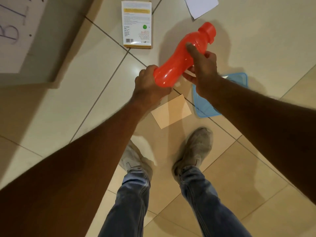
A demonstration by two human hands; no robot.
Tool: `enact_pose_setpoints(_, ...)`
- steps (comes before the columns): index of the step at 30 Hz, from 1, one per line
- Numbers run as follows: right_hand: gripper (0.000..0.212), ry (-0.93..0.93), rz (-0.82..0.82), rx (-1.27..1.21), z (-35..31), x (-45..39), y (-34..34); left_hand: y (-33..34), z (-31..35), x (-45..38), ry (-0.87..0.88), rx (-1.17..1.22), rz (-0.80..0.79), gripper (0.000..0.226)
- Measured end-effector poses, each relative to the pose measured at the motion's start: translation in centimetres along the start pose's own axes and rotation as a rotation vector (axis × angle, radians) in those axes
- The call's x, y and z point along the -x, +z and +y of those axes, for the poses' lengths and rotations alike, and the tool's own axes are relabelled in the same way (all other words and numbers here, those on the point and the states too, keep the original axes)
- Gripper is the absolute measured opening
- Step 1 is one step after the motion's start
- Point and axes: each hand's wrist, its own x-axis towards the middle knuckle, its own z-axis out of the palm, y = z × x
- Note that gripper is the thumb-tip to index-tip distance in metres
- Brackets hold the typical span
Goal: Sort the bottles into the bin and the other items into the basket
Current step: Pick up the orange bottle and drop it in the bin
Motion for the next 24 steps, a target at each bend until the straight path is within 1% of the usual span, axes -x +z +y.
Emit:
enact_pose_setpoints(5,0.076,-0.027,0.018,0.007,-2.9,6.0,0.5,-2.5,2.8,5.9,-0.029,-0.019,0.059,0.087)
enact_pose_setpoints(10,0.077,-0.085,-0.037,0.046,-6.2,13.0,1.4,-6.6,5.4,12.5,0.01,0.017,0.115,0.085)
enact_pose_setpoints(14,0.072,-0.147,-0.087,0.055,-9.2,19.1,2.7,-11.0,7.0,17.2,0.033,0.009,0.166,0.094)
enact_pose_setpoints(18,0.068,-0.217,-0.137,0.06,-12.3,25.5,4.7,-15.7,9.2,21.5,0.04,0.02,0.264,0.099)
enact_pose_setpoints(24,0.069,-0.337,-0.264,0.097,-16.7,34.3,8.7,-23.0,11.9,27.6,0.082,0.087,0.419,0.097)
